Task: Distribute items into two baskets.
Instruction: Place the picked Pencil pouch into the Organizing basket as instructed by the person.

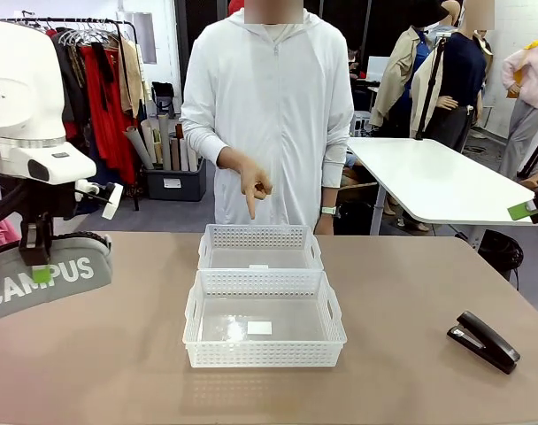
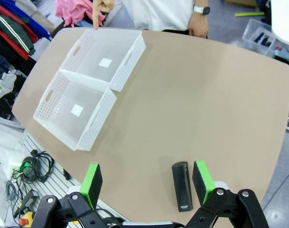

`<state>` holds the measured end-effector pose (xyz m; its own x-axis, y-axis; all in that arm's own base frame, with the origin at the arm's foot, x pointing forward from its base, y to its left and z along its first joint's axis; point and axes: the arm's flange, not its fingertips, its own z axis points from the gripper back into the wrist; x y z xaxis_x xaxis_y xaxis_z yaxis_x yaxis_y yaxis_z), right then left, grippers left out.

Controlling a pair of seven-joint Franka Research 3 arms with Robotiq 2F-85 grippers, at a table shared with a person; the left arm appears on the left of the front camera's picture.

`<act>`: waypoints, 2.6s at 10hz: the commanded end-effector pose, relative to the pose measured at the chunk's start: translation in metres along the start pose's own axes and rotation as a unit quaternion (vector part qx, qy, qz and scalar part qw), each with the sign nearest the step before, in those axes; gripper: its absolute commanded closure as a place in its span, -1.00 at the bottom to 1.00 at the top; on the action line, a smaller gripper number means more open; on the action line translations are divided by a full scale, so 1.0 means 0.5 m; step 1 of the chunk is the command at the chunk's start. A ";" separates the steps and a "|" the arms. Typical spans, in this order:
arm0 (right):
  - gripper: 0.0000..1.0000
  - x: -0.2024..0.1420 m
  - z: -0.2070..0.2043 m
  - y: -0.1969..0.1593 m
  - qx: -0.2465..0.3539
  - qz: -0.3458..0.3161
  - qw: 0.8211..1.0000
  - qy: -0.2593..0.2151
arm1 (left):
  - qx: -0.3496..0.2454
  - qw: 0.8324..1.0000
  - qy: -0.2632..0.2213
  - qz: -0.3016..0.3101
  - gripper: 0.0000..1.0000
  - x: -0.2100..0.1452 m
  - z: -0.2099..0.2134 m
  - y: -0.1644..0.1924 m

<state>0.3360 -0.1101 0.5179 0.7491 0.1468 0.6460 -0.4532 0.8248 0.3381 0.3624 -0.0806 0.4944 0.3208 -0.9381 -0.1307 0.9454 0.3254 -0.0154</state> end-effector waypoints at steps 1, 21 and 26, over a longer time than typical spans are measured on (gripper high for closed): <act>-1.00 -0.002 -0.001 0.000 0.011 0.006 1.000 -0.011 | 0.001 1.000 0.001 0.003 1.00 -0.009 0.003 -0.002; -1.00 -0.002 -0.001 0.000 0.011 0.006 1.000 -0.011 | -0.011 0.990 -0.040 -0.138 1.00 0.241 0.100 0.240; -1.00 -0.002 -0.001 0.000 0.011 0.006 1.000 -0.011 | -0.013 0.985 -0.051 -0.166 1.00 0.359 0.119 0.339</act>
<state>0.3360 -0.1101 0.5180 0.7490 0.1470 0.6460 -0.4533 0.8248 0.3379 0.5683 -0.1978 0.5215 0.0278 -0.9994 -0.0207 0.9989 0.0285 -0.0373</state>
